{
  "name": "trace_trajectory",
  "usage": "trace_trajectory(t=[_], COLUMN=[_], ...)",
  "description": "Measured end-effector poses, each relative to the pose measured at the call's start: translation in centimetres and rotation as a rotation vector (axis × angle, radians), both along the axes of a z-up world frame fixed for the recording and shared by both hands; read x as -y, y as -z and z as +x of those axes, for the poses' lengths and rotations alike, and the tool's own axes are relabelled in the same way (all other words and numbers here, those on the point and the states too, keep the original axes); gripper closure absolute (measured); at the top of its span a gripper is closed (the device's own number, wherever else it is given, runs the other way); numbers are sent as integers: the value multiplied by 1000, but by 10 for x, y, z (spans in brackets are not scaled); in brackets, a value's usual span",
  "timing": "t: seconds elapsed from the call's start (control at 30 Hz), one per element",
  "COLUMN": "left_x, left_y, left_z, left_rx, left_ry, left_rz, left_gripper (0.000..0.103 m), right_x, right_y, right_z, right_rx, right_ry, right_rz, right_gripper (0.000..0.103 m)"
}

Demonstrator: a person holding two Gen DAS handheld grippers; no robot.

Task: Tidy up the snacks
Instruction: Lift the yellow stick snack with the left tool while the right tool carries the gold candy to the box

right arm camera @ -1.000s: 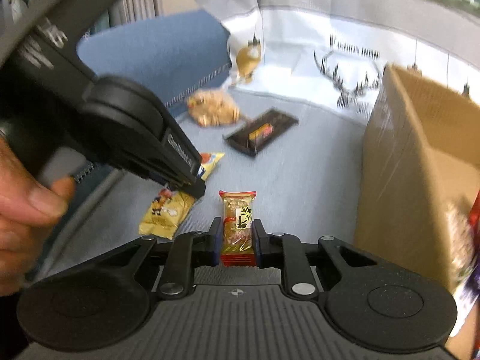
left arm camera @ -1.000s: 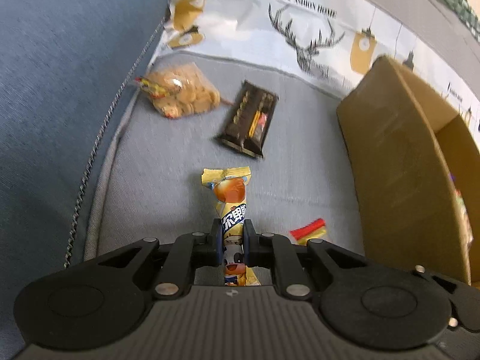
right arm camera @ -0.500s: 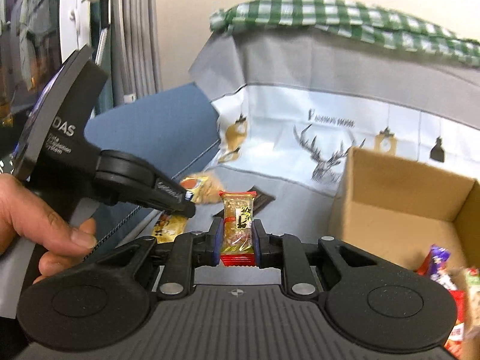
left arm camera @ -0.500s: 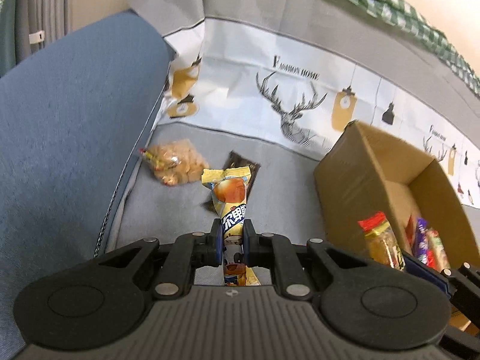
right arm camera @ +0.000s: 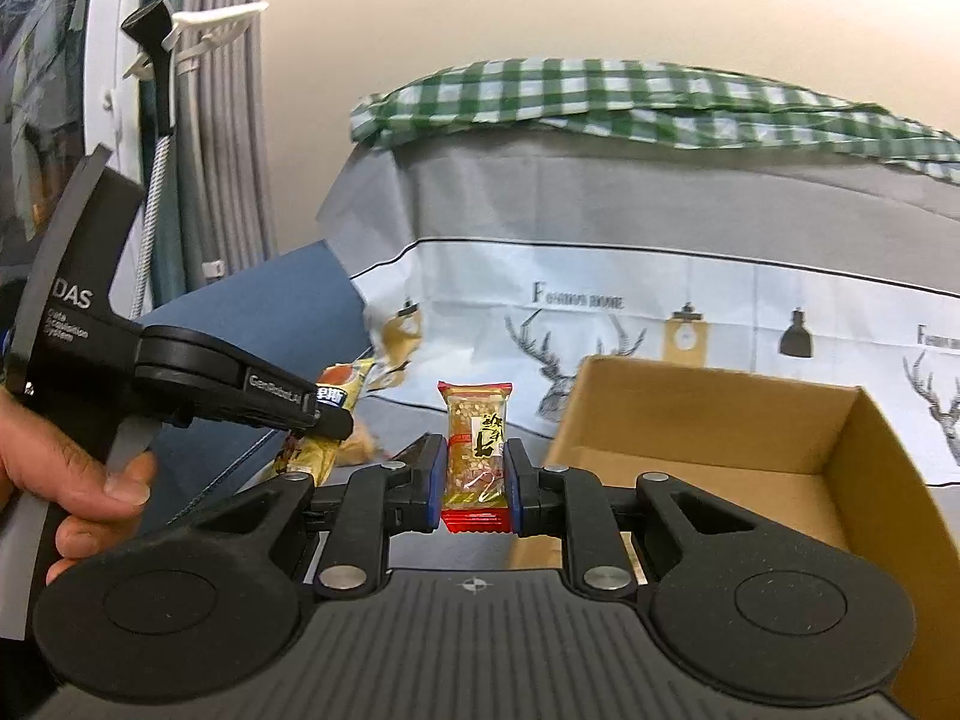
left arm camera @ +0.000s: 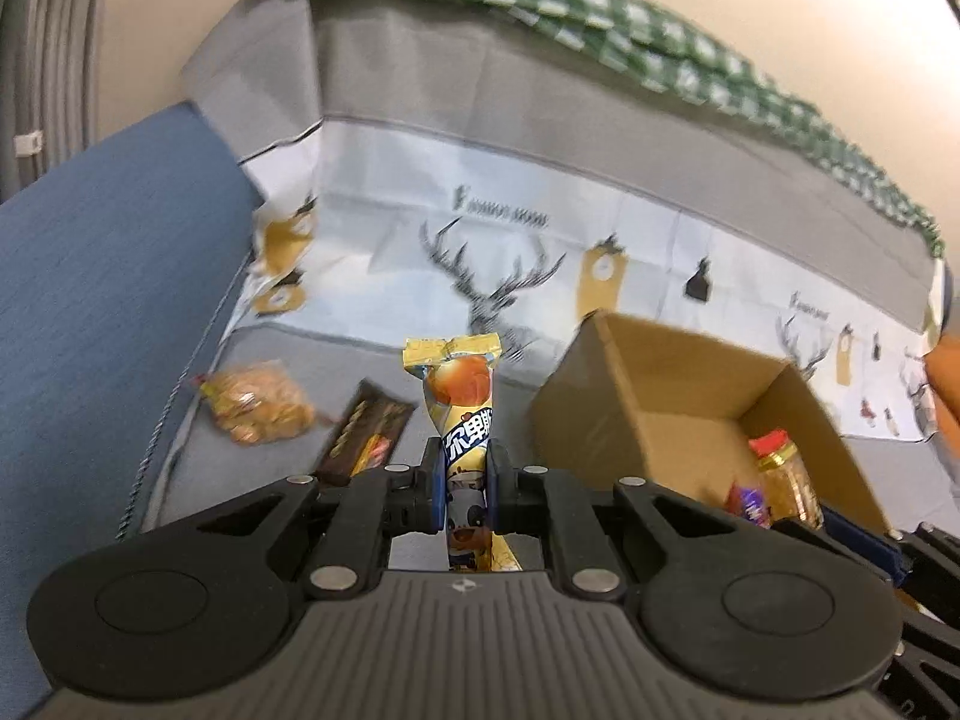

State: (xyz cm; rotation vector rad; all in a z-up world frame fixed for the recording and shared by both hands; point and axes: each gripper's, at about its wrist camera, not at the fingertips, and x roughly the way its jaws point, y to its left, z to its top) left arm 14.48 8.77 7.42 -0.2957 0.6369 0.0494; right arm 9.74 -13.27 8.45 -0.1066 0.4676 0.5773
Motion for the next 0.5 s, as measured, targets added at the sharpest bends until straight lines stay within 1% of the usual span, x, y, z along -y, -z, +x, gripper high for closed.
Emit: trace_trajectory(t=[0.27,0.37,0.5], left_x=[46,61,74], left_y=[-17,-19,-20], left_z=[2,6,10], left_rx=[150,177,192], left_ry=[93,124,149], left_rz=[43,38,0], left_gripper=[90,90,90], right_x=[40,53,68], right_y=[-6,-5,-5], right_z=[13,19,25], right_rx=[0,-8,-14], right_ry=[55,81,114], right_rz=[34,44,61], right_gripper=[82,82,82])
